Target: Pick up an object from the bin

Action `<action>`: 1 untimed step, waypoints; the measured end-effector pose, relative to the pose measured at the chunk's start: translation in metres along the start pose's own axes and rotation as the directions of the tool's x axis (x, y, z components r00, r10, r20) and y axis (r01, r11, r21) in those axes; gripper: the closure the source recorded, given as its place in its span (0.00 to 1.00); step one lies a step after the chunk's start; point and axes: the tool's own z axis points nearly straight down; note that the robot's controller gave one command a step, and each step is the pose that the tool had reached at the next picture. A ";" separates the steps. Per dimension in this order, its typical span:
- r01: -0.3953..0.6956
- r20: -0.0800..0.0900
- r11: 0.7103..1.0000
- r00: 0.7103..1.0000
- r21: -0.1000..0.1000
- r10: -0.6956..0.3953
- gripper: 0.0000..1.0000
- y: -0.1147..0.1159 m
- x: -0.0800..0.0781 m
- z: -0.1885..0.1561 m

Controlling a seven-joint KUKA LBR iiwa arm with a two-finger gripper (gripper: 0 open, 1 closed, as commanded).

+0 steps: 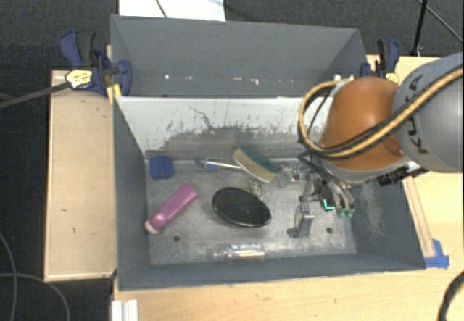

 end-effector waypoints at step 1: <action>0.355 0.010 0.935 0.935 0.002 -0.355 0.00 0.034 -0.016 0.008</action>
Offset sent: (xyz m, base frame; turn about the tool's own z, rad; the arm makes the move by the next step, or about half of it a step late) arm 0.0149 0.0330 -0.0081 -0.3616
